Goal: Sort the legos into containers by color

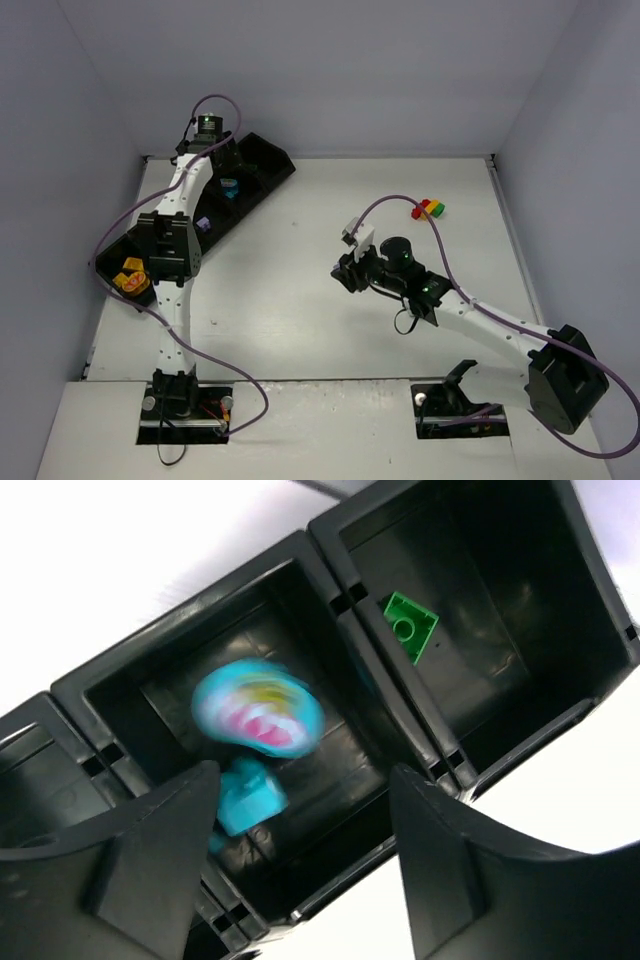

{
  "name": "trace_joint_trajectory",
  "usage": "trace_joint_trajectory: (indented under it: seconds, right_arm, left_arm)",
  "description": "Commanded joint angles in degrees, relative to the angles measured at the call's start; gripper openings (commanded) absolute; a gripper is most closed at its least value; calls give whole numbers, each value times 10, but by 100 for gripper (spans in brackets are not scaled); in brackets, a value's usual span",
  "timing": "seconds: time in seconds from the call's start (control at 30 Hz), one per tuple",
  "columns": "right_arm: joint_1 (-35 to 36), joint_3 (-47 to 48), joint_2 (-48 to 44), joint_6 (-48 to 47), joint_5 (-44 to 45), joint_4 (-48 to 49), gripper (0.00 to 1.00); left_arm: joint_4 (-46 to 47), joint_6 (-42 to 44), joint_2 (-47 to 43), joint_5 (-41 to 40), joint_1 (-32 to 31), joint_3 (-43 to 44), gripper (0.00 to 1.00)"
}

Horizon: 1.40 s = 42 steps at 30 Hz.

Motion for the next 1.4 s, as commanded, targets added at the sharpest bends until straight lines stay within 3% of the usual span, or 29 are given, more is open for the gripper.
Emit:
trace_joint_trajectory:
  seconds: [0.0, 0.17, 0.27, 0.3, 0.43, 0.6, 0.9, 1.37]
  right_arm:
    - [-4, 28, 0, -2, -19, 31, 1]
    - [-4, 40, -5, -18, -36, 31, 2]
    - [-4, 43, -10, -34, -40, 32, 2]
    - [-4, 44, -15, -38, -40, 33, 2]
    - [-5, 39, -36, -72, -49, 37, 3]
    - [-5, 18, -88, -100, -52, 45, 5]
    - [-4, 36, -124, -111, -54, -14, 8]
    - [-4, 53, -119, -111, -49, -36, 8]
  left_arm:
    - [-1, -6, -40, -11, -2, 24, 65]
    - [-10, 10, -106, 71, -12, -13, 68]
    - [-8, 36, -167, 212, -31, -66, 68]
    - [-11, 41, -192, 300, -37, -80, 68]
    - [-41, 71, -260, 447, -93, -160, 69]
    - [-77, 103, -334, 471, -188, -247, 69]
    - [-33, 68, -382, 495, -268, -327, 69]
    - [-11, 79, -407, 584, -281, -351, 69]
